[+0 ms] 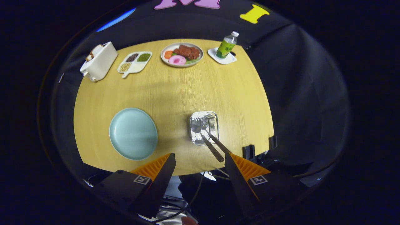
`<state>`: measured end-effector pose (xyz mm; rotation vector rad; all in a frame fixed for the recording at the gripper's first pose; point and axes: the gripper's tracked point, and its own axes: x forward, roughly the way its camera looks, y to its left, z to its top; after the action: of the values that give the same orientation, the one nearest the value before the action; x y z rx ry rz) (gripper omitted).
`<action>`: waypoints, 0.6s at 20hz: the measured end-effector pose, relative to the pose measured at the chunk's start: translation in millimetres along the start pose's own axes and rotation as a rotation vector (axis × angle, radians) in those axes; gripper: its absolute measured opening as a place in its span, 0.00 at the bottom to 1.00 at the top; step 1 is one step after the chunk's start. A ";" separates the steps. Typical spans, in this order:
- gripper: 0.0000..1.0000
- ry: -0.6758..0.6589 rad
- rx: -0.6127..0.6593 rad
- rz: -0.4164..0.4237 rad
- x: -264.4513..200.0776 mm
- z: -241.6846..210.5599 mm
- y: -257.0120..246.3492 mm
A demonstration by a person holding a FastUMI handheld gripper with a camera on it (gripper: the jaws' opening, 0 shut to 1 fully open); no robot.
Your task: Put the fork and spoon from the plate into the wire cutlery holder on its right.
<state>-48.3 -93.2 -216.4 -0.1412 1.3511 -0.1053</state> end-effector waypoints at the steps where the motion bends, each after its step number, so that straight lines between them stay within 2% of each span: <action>1: 0.99 -0.071 -0.003 -0.004 -9.6 12.2 2.8; 7: 0.98 -0.513 -0.002 0.021 -71.2 89.0 19.3; 12: 0.98 -0.822 0.029 0.060 -131.4 131.2 26.8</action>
<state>51.4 -40.8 -66.4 -0.1015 0.5332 -0.0094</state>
